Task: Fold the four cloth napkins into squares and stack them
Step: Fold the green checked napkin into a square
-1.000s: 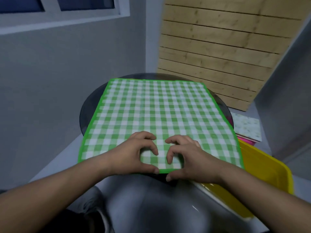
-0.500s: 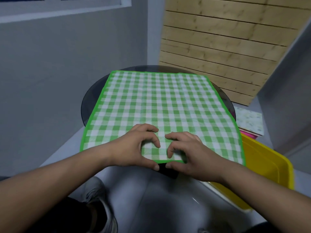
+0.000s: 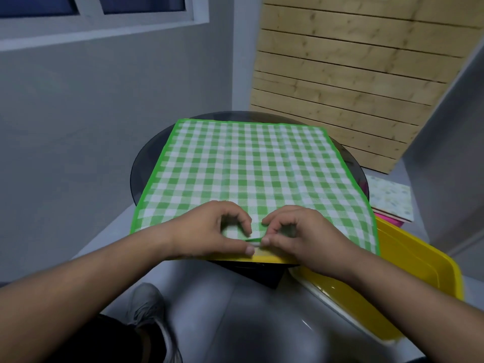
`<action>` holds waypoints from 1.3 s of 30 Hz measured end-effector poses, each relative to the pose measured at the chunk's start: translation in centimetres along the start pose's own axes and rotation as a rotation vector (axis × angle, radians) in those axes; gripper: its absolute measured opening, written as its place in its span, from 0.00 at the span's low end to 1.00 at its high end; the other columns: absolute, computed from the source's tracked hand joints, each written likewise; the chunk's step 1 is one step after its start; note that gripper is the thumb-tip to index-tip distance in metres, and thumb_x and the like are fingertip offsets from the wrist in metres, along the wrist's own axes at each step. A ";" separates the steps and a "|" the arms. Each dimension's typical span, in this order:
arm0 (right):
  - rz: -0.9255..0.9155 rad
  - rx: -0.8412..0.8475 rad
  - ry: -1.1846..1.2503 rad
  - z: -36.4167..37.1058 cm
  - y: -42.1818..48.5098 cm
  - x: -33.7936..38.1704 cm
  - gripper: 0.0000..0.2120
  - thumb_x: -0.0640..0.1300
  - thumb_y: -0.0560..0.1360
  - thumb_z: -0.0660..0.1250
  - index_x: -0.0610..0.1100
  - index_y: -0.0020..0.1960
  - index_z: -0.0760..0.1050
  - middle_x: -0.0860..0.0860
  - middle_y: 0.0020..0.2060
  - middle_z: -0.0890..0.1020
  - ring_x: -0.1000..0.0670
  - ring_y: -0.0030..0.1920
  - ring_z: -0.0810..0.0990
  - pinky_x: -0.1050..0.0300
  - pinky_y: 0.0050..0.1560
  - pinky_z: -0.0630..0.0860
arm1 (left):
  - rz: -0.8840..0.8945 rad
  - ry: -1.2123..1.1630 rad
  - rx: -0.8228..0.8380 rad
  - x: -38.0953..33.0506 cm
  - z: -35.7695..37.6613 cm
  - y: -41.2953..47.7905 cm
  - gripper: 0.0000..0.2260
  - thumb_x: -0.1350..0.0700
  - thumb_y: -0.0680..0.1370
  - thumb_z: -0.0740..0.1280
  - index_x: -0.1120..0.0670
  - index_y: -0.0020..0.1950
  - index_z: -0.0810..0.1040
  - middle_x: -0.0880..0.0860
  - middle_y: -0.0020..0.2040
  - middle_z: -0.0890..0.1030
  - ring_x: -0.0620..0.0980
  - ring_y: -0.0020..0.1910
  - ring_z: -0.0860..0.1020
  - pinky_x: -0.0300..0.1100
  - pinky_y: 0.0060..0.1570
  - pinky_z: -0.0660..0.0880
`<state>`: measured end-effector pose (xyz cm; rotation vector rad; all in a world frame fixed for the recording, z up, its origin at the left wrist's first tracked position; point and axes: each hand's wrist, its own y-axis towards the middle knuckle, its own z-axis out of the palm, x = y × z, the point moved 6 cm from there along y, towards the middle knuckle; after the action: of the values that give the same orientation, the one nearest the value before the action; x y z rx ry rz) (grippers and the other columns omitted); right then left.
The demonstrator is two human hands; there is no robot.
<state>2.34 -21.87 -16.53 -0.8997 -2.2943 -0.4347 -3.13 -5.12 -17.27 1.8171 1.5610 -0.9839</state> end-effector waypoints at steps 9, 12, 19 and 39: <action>-0.098 -0.163 -0.074 -3.7 1.4 2.7 0.08 0.57 0.67 0.76 0.53 0.37 0.82 0.59 0.42 0.82 0.60 0.48 0.79 0.54 0.52 0.76 | 0.067 0.029 -0.025 -3.8 -3.5 1.2 0.04 0.53 0.74 0.76 0.53 0.43 0.87 0.49 0.42 0.86 0.47 0.45 0.84 0.46 0.54 0.79; -0.116 -0.229 -0.156 -6.4 1.8 3.8 0.10 0.60 0.67 0.74 0.54 0.39 0.82 0.59 0.40 0.82 0.60 0.47 0.79 0.56 0.50 0.75 | 0.101 0.033 -0.071 -5.8 -5.8 1.8 0.03 0.54 0.74 0.76 0.53 0.42 0.87 0.48 0.40 0.87 0.45 0.43 0.84 0.40 0.50 0.79; -0.114 -0.401 -0.366 -11.6 5.4 4.4 0.09 0.58 0.72 0.71 0.53 0.42 0.83 0.57 0.40 0.82 0.58 0.46 0.77 0.59 0.46 0.71 | 0.091 0.276 -0.192 -8.7 -12.0 6.1 0.04 0.50 0.72 0.77 0.47 0.37 0.86 0.42 0.36 0.85 0.38 0.37 0.81 0.37 0.42 0.77; 0.187 -0.346 -0.438 -9.3 19.9 -11.7 0.13 0.56 0.77 0.61 0.52 0.46 0.81 0.55 0.45 0.83 0.49 0.53 0.76 0.53 0.53 0.64 | -0.230 0.723 -0.401 3.3 -12.1 20.3 0.10 0.48 0.77 0.64 0.49 0.47 0.83 0.49 0.50 0.85 0.54 0.52 0.80 0.45 0.50 0.71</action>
<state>26.92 -18.11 -15.81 -1.4922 -2.5317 -0.6124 19.15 2.76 -14.04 1.8088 2.2286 -0.0387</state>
